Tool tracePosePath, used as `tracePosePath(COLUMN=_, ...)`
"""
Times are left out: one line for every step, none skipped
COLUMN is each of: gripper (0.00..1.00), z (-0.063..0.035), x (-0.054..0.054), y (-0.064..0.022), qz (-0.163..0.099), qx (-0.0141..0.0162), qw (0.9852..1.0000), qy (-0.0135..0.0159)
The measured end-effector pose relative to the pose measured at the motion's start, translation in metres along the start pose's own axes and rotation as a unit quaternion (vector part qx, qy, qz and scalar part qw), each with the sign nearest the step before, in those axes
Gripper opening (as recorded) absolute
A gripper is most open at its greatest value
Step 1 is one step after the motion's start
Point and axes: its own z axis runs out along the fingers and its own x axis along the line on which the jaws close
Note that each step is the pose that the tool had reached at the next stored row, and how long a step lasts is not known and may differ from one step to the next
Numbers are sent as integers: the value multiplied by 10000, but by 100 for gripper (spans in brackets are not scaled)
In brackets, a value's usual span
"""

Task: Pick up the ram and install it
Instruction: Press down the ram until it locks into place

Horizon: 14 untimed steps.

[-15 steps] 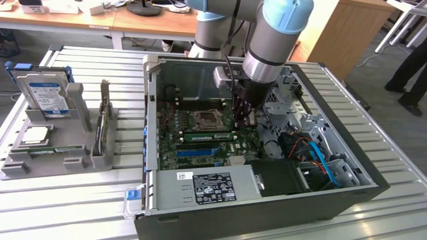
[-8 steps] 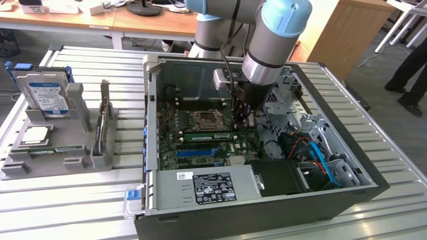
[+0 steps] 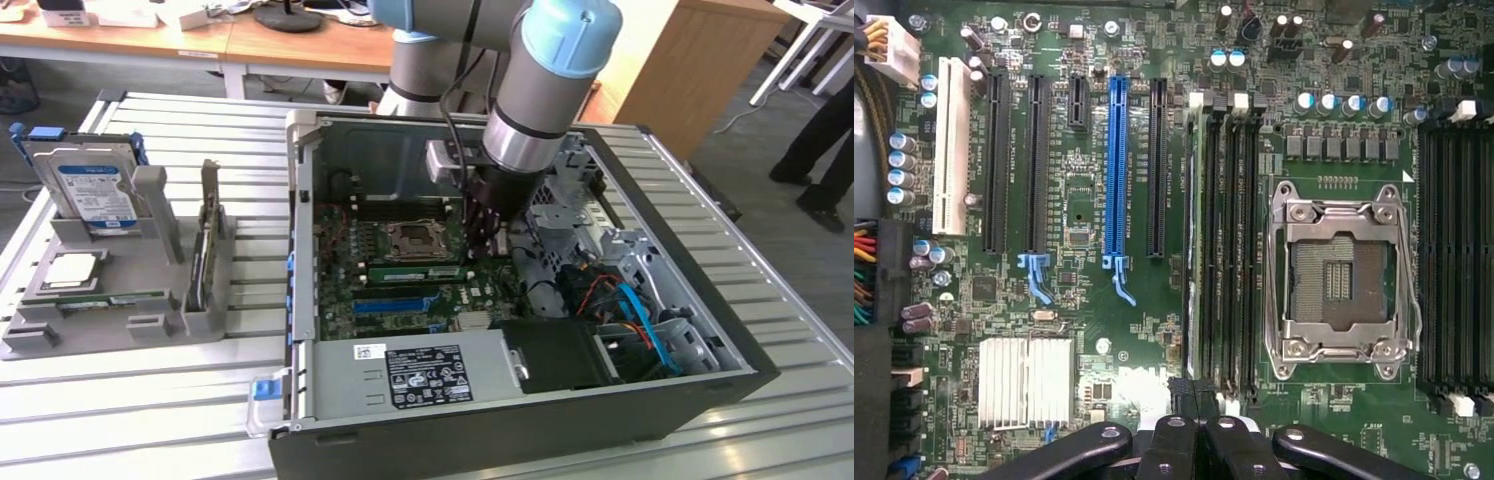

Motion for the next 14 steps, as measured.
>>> tracePosePath(gripper=11, z=7, x=0, y=0, qz=0, qx=0, qw=10000, qy=0)
tracePosePath(gripper=11, z=8, x=1, y=0, qz=0, qx=0, qw=10000, qy=1)
tracePosePath(gripper=11, z=8, x=1, y=0, qz=0, qx=0, qw=10000, qy=1)
tracePosePath(gripper=11, z=8, x=1, y=0, qz=0, qx=0, qw=10000, qy=1)
tracePosePath(gripper=11, z=8, x=0, y=0, qz=0, qx=0, qw=10000, qy=1)
tracePosePath(gripper=11, z=9, x=-2, y=0, qz=0, qx=0, qw=10000, qy=0)
tracePosePath(gripper=11, z=10, x=-7, y=0, qz=1, qx=0, qw=10000, qy=0)
tracePosePath(gripper=11, z=11, x=-12, y=0, qz=0, qx=0, qw=10000, qy=0)
tracePosePath(gripper=11, z=11, x=-13, y=-1, qz=0, qx=0, qw=10000, qy=0)
tracePosePath(gripper=11, z=11, x=-13, y=-1, qz=0, qx=0, qw=10000, qy=0)
tracePosePath(gripper=11, z=11, x=-13, y=-1, qz=-1, qx=0, qw=10000, qy=0)
tracePosePath(gripper=11, z=11, x=-13, y=0, qz=0, qx=0, qw=10000, qy=0)
tracePosePath(gripper=11, z=11, x=-13, y=0, qz=0, qx=0, qw=10000, qy=1)
tracePosePath(gripper=11, z=15, x=-13, y=-1, qz=0, qx=0, qw=10000, qy=0)
